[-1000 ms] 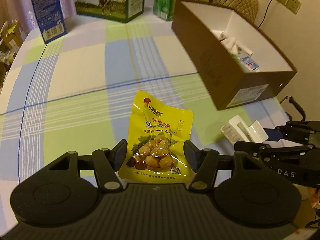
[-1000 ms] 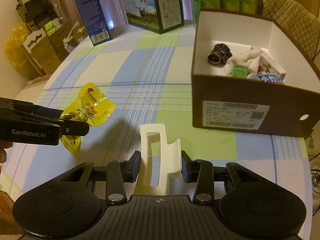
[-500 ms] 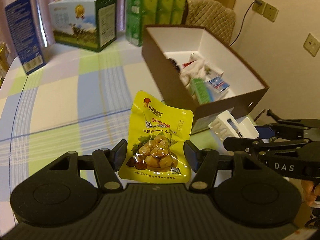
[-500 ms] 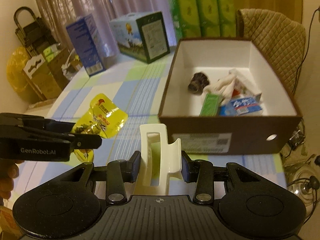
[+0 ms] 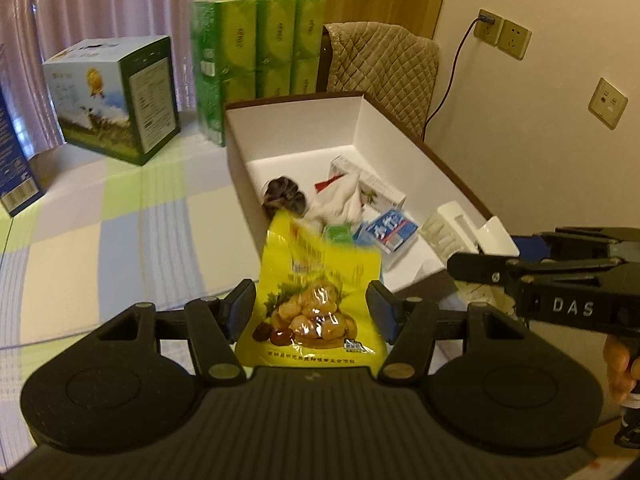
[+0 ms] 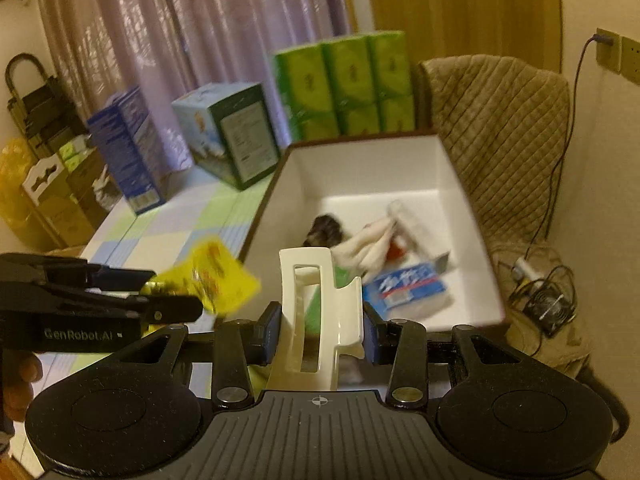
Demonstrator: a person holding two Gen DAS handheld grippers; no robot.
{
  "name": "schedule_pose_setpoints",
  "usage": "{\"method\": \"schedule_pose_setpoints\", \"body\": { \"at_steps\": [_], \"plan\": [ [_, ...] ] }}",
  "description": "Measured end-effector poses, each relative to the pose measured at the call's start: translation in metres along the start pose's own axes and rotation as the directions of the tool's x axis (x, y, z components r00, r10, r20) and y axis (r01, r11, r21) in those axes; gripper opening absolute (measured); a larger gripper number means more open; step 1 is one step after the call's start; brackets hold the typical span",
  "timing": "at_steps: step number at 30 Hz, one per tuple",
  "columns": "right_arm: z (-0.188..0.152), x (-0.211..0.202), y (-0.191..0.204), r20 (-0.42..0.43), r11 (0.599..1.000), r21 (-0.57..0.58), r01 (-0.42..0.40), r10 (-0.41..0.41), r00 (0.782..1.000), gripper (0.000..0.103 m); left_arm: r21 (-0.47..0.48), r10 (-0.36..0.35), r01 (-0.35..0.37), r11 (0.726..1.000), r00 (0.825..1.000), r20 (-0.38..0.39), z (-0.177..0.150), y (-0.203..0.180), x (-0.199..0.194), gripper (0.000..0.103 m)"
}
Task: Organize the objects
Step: 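Carry the pouch in the left tool and clip in the right tool over the brown box, then open the left tool to drop the pouch while the right tool releases the clip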
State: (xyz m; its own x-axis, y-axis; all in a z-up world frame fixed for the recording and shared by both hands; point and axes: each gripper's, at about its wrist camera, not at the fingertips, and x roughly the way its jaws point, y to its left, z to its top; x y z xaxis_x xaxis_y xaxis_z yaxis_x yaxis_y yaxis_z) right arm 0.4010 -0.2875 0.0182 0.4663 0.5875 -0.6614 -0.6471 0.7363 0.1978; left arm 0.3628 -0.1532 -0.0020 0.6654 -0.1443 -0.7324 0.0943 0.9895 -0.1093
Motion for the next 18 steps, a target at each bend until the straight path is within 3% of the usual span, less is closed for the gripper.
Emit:
{"method": "schedule_pose_setpoints", "body": {
  "at_steps": [2, 3, 4, 9, 18],
  "plan": [
    [0.008, 0.004, -0.011, 0.007, 1.000, 0.000, 0.007, -0.007, 1.000, 0.038, 0.000, -0.002, 0.002, 1.000, 1.000, 0.001, 0.008, -0.005, 0.010, 0.056],
    [0.012, 0.008, -0.017, 0.007, 1.000, 0.000, 0.010, -0.010, 1.000, 0.038, 0.003, 0.002, -0.002, 1.000, 1.000, 0.002, 0.013, -0.008, 0.016, 0.021],
    [0.016, 0.012, -0.023, 0.005, 1.000, 0.001, 0.013, -0.013, 1.000, 0.038, 0.002, -0.009, 0.009, 1.000, 1.000, -0.010, 0.018, -0.010, 0.022, 0.000],
    [0.027, 0.036, -0.050, -0.019, 1.000, 0.024, 0.016, -0.015, 1.000, 0.038, -0.009, 0.023, -0.024, 1.000, 0.998, -0.066, 0.031, -0.011, 0.064, 0.015],
    [0.031, 0.064, -0.070, -0.065, 0.999, 0.036, -0.001, 0.003, 0.998, 0.038, -0.021, 0.032, -0.034, 0.999, 0.992, -0.120, 0.038, 0.000, 0.098, 0.017]
  ]
}}
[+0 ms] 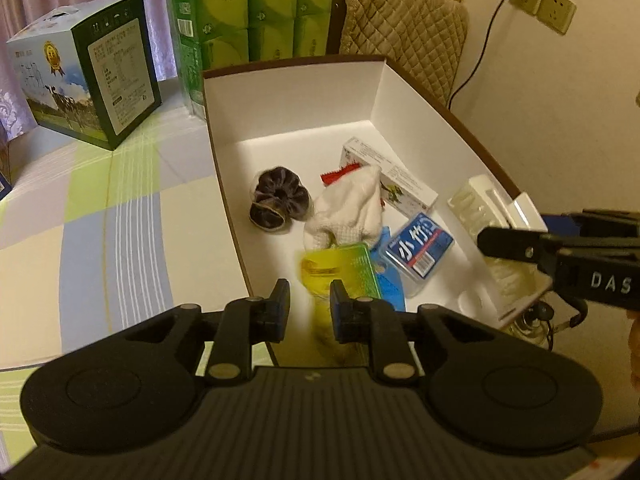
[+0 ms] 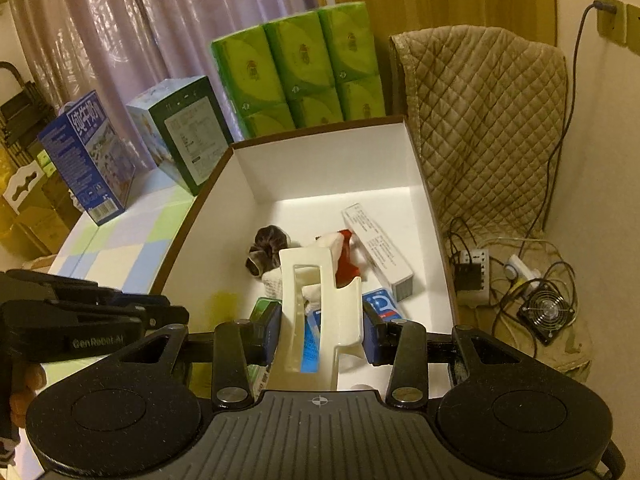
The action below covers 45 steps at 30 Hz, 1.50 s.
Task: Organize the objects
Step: 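Open the left tool to drop the pouch while the right tool releases the clip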
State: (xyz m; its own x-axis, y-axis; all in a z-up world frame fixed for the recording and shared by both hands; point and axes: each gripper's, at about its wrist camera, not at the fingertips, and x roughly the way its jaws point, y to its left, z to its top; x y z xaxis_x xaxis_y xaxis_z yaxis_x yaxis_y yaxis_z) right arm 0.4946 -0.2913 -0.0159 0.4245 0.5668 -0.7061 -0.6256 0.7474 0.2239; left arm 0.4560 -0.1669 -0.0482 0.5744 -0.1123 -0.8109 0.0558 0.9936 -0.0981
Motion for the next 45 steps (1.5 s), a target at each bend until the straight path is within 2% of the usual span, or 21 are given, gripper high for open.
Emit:
{"method": "schedule_pose_setpoints", "body": {
  "at_steps": [23, 32, 35, 36, 37, 39, 45],
  "plan": [
    [0.026, 0.050, -0.017, -0.051, 1.000, -0.012, 0.006, -0.007, 0.999, 0.038, 0.013, 0.011, -0.011, 1.000, 1.000, 0.000, 0.048, -0.005, 0.035, 0.026],
    [0.050, 0.073, -0.018, -0.025, 1.000, -0.014, -0.005, 0.005, 1.000, 0.038, 0.004, 0.027, -0.027, 1.000, 1.000, 0.005, 0.066, -0.001, 0.047, 0.030],
    [0.059, 0.078, -0.017, 0.031, 1.000, -0.012, -0.017, 0.017, 0.999, 0.038, 0.001, 0.029, -0.029, 1.000, 0.999, 0.016, 0.072, 0.000, 0.047, 0.039],
    [0.062, 0.080, -0.017, 0.039, 1.000, -0.007, -0.019, 0.019, 0.999, 0.043, 0.003, 0.030, -0.030, 1.000, 0.999, 0.021, 0.074, 0.000, 0.047, 0.043],
    [0.064, 0.082, -0.018, 0.043, 1.000, 0.001, -0.014, 0.014, 0.999, 0.052, 0.004, 0.029, -0.029, 1.000, 0.999, 0.025, 0.075, 0.000, 0.047, 0.046],
    [0.066, 0.082, -0.020, 0.056, 1.000, 0.018, -0.016, 0.015, 0.998, 0.059, 0.006, 0.025, -0.026, 1.000, 0.999, 0.034, 0.076, -0.001, 0.045, 0.052],
    [0.061, 0.070, -0.025, 0.035, 0.999, 0.030, -0.035, 0.034, 0.999, 0.062, -0.001, 0.013, -0.013, 1.000, 0.999, 0.043, 0.070, 0.000, 0.037, 0.067]
  ]
}}
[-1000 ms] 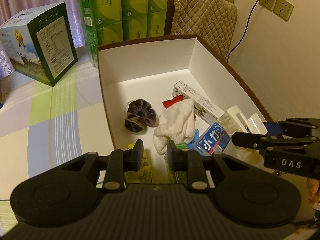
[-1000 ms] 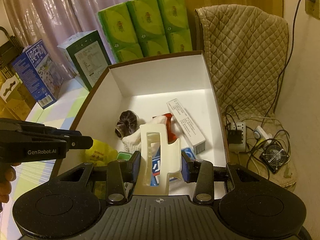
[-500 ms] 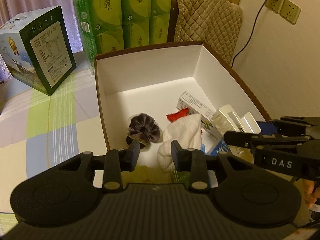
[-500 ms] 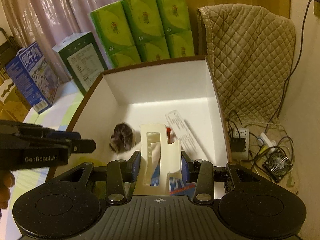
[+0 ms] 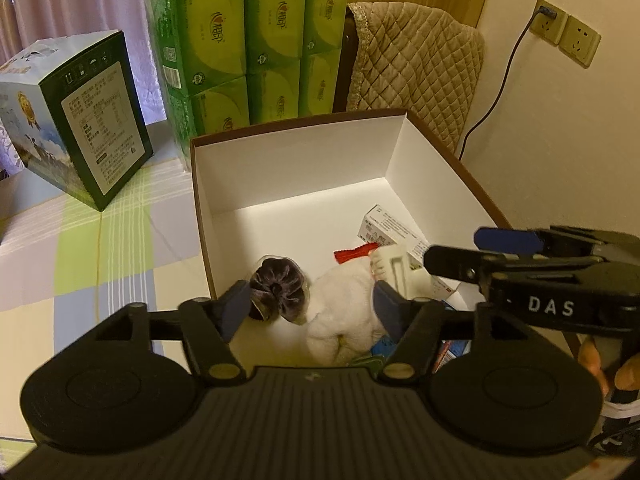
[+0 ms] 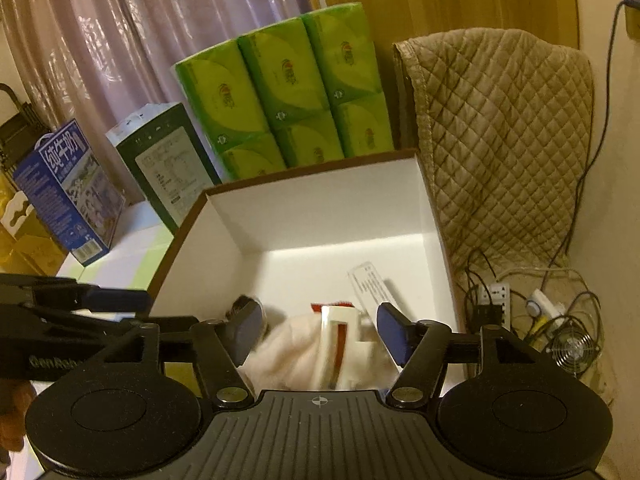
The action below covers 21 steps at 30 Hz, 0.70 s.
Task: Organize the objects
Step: 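Open the left tool to drop the pouch while the right tool releases the clip, then withdraw both open tools from the box back over the table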
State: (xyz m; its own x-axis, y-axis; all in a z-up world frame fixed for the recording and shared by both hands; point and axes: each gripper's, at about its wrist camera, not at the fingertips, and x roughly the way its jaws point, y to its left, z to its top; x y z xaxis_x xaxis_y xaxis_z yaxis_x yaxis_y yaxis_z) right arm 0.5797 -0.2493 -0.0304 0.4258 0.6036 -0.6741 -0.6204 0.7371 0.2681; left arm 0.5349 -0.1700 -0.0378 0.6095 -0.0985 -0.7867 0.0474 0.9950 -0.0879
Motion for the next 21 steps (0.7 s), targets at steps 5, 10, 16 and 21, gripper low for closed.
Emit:
{"method": "schedule_pose_setpoints", "body": {
  "at_steps": [5, 10, 16, 21],
  "plan": [
    [-0.011, -0.019, -0.006, -0.003, 1.000, 0.029, -0.003, 0.003, 1.000, 0.063, -0.012, -0.010, 0.010, 1.000, 1.000, 0.006, -0.007, -0.002, -0.010, 0.075],
    [-0.019, -0.043, -0.008, 0.010, 0.998, 0.063, 0.000, 0.000, 1.000, 0.070, -0.021, -0.019, 0.019, 1.000, 1.000, 0.021, -0.015, -0.007, -0.026, 0.087],
    [-0.032, -0.067, -0.008, 0.017, 0.995, 0.096, 0.002, -0.004, 1.000, 0.081, -0.028, -0.021, 0.022, 0.999, 0.999, 0.036, -0.029, -0.016, -0.048, 0.092],
    [-0.043, -0.082, -0.004, 0.022, 0.995, 0.101, 0.000, -0.002, 1.000, 0.083, -0.028, -0.012, 0.013, 1.000, 0.999, 0.050, -0.043, -0.022, -0.068, 0.093]
  ]
}}
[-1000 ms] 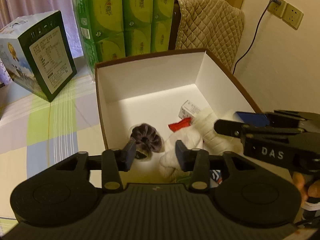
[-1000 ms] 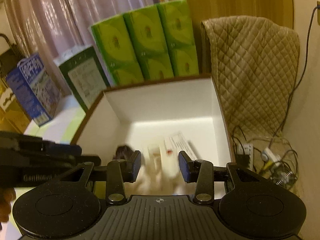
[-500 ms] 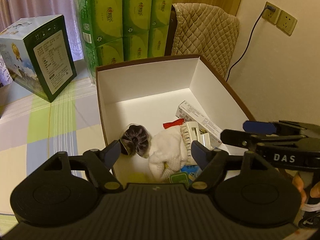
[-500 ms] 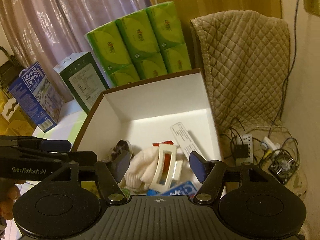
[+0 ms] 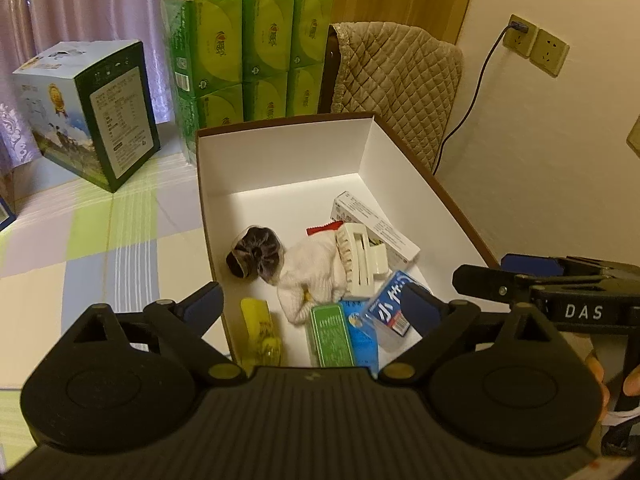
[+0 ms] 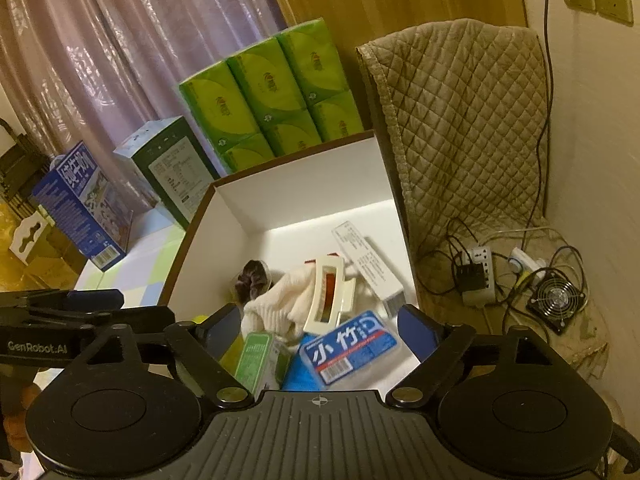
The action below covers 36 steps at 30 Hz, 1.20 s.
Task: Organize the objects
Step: 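Withdraw both open tools from the box back over the table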
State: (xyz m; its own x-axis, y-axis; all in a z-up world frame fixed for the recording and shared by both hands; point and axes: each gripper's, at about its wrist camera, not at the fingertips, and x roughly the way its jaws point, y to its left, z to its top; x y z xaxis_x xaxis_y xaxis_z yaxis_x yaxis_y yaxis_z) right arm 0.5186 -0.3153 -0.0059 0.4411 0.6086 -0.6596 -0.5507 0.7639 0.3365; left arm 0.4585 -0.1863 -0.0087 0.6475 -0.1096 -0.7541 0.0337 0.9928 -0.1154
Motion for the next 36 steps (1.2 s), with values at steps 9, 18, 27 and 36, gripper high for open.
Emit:
{"method": "schedule_pose_setpoints", "body": {
  "at_steps": [9, 18, 27, 36],
  "plan": [
    [-0.020, -0.023, 0.012, -0.008, 1.000, 0.013, 0.020, -0.020, 1.000, 0.084, -0.023, 0.015, -0.015, 1.000, 1.000, 0.017, -0.030, -0.001, -0.032, 0.096],
    [-0.044, -0.054, 0.036, 0.007, 0.997, 0.023, 0.071, -0.071, 0.997, 0.084, -0.003, 0.015, -0.015, 1.000, 0.999, 0.041, -0.057, 0.004, -0.067, 0.100],
    [-0.082, -0.076, 0.081, -0.016, 0.994, 0.025, 0.104, -0.103, 0.995, 0.084, 0.023, 0.029, -0.030, 0.999, 0.998, 0.056, -0.095, 0.027, -0.114, 0.102],
    [-0.129, -0.085, 0.130, -0.068, 0.993, 0.004, 0.116, -0.116, 0.991, 0.084, -0.031, 0.067, -0.066, 0.997, 0.998, 0.023, -0.140, 0.069, -0.158, 0.102]
  ]
}}
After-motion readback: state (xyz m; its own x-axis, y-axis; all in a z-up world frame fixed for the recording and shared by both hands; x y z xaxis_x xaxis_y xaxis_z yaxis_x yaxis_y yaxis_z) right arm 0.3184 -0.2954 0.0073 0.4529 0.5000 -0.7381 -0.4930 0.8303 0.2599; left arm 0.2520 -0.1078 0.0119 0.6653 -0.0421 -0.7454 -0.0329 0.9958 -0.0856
